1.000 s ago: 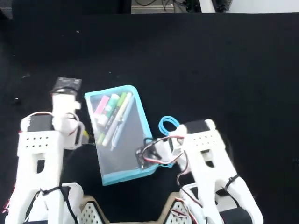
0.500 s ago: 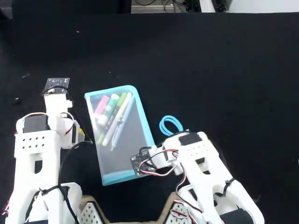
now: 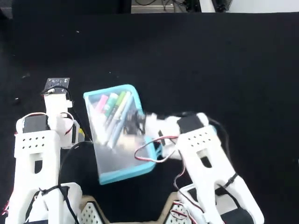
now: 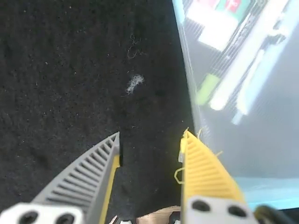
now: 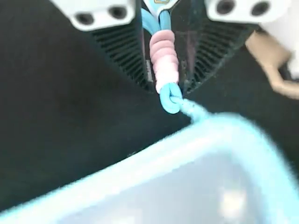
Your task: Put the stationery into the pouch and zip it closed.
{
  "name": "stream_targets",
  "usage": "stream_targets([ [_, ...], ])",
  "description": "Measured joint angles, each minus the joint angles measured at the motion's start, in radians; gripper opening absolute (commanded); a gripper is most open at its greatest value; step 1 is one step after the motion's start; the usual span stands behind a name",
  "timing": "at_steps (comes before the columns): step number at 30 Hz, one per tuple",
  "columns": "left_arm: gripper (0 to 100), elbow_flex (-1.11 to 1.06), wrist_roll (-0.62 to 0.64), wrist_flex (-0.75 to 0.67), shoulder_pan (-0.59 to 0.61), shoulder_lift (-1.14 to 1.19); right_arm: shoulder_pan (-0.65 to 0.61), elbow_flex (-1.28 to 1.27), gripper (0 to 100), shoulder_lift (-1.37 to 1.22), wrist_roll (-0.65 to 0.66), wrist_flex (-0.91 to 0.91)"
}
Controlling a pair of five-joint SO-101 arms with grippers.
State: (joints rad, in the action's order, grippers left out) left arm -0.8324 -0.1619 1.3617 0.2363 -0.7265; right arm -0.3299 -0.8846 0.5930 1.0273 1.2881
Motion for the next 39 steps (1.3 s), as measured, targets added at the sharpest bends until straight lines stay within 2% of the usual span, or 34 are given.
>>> stream_targets([
  [4,21,0.012,0.000,0.000,0.000,0.000,-0.029,0.103,1.0,0.000,-0.180,0.018],
  [14,21,0.058,0.002,0.000,0.000,0.000,-0.069,0.292,1.0,0.000,-0.430,0.041],
  [17,21,0.107,0.005,0.046,0.000,0.000,-0.071,0.376,1.0,0.000,-0.488,0.095],
  [26,21,0.399,-0.055,0.333,0.000,-0.002,-0.155,0.634,1.0,0.000,-0.546,0.241],
  [39,21,0.445,-0.055,0.388,0.000,-0.002,-0.167,0.865,1.0,0.000,-0.574,0.250],
])
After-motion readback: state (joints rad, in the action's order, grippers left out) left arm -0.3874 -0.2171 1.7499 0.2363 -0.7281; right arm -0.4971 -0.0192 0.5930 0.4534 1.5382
